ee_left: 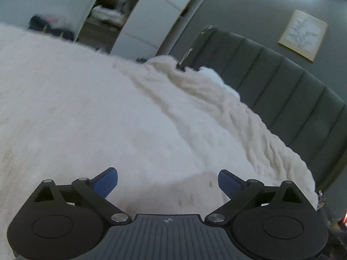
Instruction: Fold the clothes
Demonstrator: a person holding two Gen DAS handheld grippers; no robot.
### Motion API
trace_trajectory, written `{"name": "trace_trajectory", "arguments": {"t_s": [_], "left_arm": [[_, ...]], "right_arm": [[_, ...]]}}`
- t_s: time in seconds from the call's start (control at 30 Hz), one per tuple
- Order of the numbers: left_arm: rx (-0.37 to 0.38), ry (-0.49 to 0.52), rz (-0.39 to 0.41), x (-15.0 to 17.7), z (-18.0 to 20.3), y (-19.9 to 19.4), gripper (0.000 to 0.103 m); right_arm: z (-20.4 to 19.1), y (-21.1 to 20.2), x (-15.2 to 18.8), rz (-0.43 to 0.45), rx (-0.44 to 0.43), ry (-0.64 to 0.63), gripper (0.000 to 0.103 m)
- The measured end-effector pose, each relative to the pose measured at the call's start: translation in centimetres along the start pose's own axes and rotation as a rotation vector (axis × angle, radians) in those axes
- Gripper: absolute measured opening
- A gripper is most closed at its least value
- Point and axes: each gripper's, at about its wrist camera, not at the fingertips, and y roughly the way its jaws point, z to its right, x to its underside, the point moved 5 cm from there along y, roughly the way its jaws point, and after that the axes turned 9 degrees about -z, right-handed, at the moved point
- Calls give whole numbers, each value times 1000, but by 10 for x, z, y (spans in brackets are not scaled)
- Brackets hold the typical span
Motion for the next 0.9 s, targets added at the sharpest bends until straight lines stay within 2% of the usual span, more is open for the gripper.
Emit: {"name": "trace_trajectory", "arguments": {"t_s": [0.07, 0.17, 0.23, 0.33, 0.37, 0.43, 0.47, 0.5, 0.53, 0.57, 0.6, 0.63, 0.67, 0.7, 0.77, 0.9], "left_arm": [[1, -46, -73, 13, -8, -6, 98], [47, -103, -192, 24, -10, 3, 98], [77, -109, -231, 23, -8, 15, 98], [60, -133, -293, 19, -15, 39, 98], [17, -124, -310, 16, -17, 50, 98], [3, -110, -301, 9, -16, 60, 97], [1, -102, -294, 7, -15, 64, 94], [-8, -88, -292, 3, -13, 70, 86], [-23, -79, -294, 1, -13, 74, 65], [-55, -61, -309, -4, -12, 79, 50], [-49, -61, -320, -9, -12, 82, 45], [-38, -67, -326, -11, -13, 80, 36], [-12, -71, -334, -16, -12, 79, 33], [-10, -55, -332, -21, -9, 78, 32], [-3, -27, -323, -30, -3, 74, 29], [14, 31, -265, -68, 4, 49, 27]], "right_arm": [[-7, -3, -3, -11, 17, 22, 66], [-56, 0, 7, -37, 12, -40, 69], [-88, 10, 15, -60, 30, -73, 69], [-138, 47, 28, -100, 116, -128, 69], [-151, 62, 34, -118, 167, -153, 69], [-164, 86, 43, -151, 255, -192, 68], [-166, 97, 48, -154, 304, -201, 67], [-167, 103, 52, -153, 329, -200, 64], [-168, 105, 53, -149, 335, -196, 60], [-170, 106, 53, -139, 333, -193, 49], [-172, 107, 53, -129, 332, -189, 35], [-172, 104, 51, -120, 320, -155, 29], [-171, 100, 47, -113, 305, -110, 20], [-172, 98, 44, -106, 299, -91, 18], [-174, 87, 33, -73, 284, -62, 17], [-202, 70, 7, 1, 266, -109, 17]]}}
